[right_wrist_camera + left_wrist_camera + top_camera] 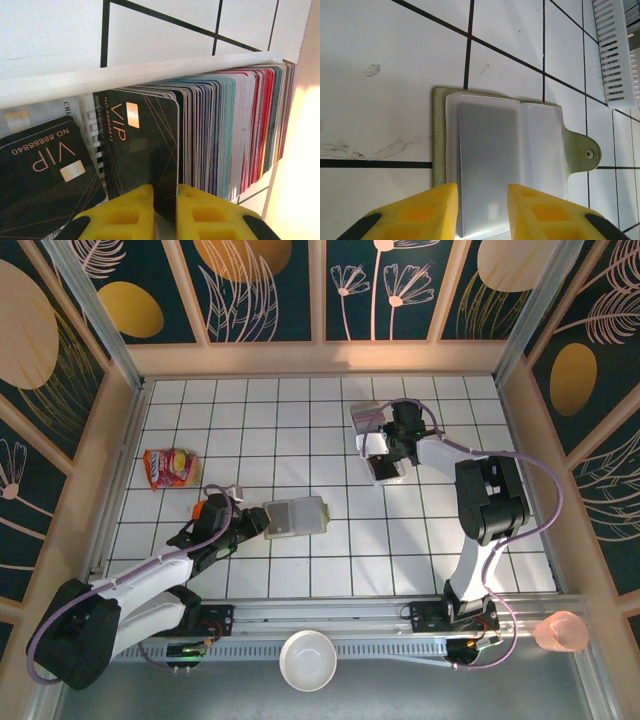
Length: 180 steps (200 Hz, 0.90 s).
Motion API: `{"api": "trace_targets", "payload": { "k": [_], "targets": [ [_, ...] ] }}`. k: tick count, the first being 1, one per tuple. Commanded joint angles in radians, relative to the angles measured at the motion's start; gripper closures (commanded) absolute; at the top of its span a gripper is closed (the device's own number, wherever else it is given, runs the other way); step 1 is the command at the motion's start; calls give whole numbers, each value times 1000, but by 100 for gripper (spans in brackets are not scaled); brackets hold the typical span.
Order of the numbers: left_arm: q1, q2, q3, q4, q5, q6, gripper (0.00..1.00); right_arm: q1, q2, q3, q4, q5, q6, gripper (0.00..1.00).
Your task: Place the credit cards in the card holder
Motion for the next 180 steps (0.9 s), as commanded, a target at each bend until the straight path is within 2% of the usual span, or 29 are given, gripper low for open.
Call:
{"api": "trace_targets", "payload": {
  "k": [1,110,180],
  "targets": [
    [4,-6,-4,13,9,-2,69,3,-39,11,26,30,-13,85],
    [4,-6,-7,25,25,-2,70,0,-89,-12,-10,38,3,89],
    [4,-5,-5,23,22,-4,70,0,-63,10,-1,42,9,85]
  ]
}}
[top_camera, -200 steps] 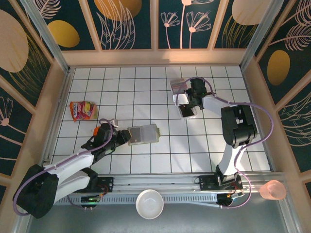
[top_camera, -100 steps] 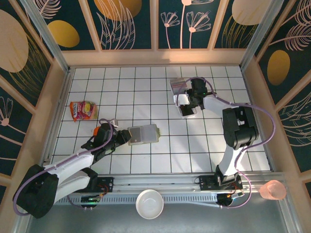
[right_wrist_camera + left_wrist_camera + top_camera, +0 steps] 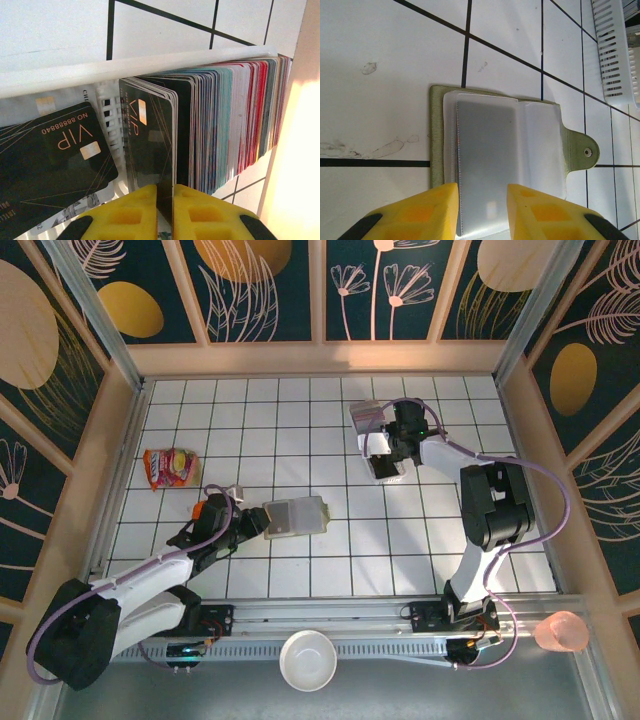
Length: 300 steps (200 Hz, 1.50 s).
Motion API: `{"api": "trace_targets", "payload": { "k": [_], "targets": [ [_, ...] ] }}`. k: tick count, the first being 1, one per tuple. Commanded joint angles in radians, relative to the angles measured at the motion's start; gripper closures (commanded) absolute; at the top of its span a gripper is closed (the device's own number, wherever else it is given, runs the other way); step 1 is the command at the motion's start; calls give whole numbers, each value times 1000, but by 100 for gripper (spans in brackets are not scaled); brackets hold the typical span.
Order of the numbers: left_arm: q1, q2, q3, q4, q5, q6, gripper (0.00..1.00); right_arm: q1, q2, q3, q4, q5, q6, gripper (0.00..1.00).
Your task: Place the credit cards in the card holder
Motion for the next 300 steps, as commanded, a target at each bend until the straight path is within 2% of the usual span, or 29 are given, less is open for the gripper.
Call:
{"api": "trace_targets", "payload": {
  "k": [1,71,117,152,194,216,256,264,280,300],
  "targets": [
    [5,-5,-5,22,15,-5,70,0,-13,19,46,27,6,85],
    [4,-3,-5,25,17,-7,70,-2,0,28,52,36,0,84],
    [4,1,-4,32,12,-8,70,-1,-29,31,-3,34,17,92],
    [4,8,0,41,12,-3,71,24,-102,24,-93,29,94,100],
    [4,17,10,41,15,7,71,87,-227,5,-221,71,227,100],
    [4,16,13,41,15,9,71,149,-315,5,-278,67,494,100],
    [4,37,23,42,26,15,73,310,-445,-53,-278,67,1443,100],
    [4,45,29,39,26,18,73,329,-451,-69,-287,21,1618,100],
    [4,64,40,33,26,27,73,349,-452,-133,-239,-162,1926,100],
    [3,82,66,-4,5,48,72,409,-448,-280,7,-269,2257,100]
  ]
}}
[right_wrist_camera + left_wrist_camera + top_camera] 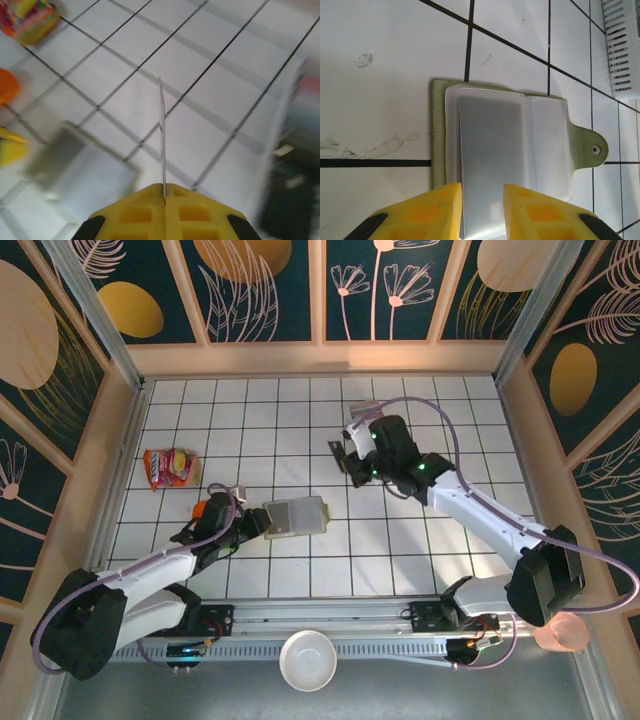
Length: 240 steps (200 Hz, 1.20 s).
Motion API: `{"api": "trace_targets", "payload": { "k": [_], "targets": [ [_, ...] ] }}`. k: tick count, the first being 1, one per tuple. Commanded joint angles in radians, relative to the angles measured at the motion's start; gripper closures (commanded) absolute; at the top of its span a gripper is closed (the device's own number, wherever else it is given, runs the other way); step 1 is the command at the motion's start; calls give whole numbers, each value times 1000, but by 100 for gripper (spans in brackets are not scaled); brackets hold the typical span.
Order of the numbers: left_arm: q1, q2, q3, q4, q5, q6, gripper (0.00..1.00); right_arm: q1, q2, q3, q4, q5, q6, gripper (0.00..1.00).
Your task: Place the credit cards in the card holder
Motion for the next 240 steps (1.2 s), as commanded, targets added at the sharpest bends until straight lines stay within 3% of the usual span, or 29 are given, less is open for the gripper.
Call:
{"api": "trace_targets", "payload": {
  "k": [1,21,46,72,136,240],
  "targets": [
    [3,18,50,-19,-10,37,72,54,18,-160,210,-193,661,100],
    [4,28,60,-20,-6,43,69,114,88,-265,461,-262,864,100],
    [4,48,64,-18,-9,43,67,189,222,-219,518,-255,897,100],
    [4,69,63,-18,-16,49,66,206,315,-213,623,-280,945,100],
    [4,98,45,1,-21,50,66,203,367,-134,419,-141,832,100],
    [4,102,28,13,-20,44,69,177,392,-122,372,-152,791,100]
  ]
}}
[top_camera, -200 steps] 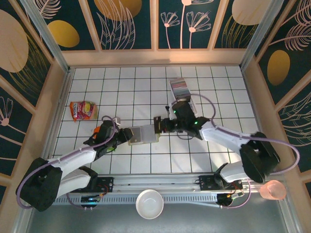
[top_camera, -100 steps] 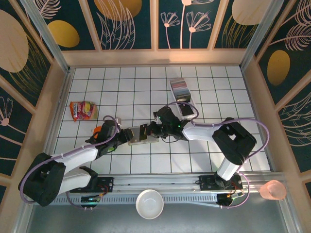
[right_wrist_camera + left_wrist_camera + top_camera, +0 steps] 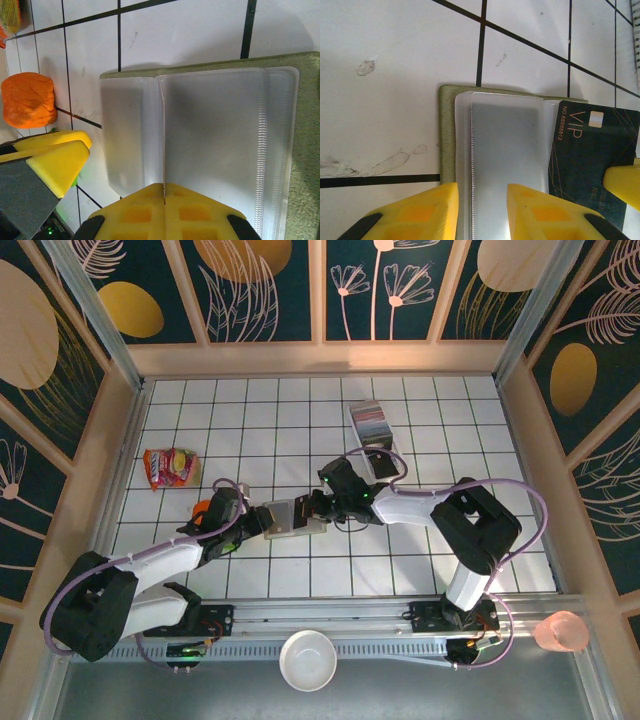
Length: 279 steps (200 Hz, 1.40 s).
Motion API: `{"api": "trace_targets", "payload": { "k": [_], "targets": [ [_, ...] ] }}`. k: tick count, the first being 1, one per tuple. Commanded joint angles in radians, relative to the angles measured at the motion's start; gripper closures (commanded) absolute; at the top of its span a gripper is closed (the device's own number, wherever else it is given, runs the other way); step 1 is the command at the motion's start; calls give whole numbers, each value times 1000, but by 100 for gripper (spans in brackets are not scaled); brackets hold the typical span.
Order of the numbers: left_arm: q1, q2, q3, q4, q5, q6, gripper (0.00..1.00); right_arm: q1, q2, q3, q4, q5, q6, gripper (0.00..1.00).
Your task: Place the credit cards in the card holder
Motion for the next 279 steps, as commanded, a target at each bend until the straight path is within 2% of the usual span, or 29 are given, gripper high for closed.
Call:
{"api": "trace_targets", "payload": {
  "k": [1,77,176,279],
  "targets": [
    [4,3,-15,16,-5,13,70,-8,-1,18,-26,23,-22,100],
    [4,17,-18,5,-35,28,75,-14,-1,-10,103,-26,49,100],
    [4,26,-22,14,-35,28,79,-9,36,-26,106,-32,61,100],
    [4,88,-21,46,-27,31,92,5,65,-69,250,-137,140,100]
  ]
}}
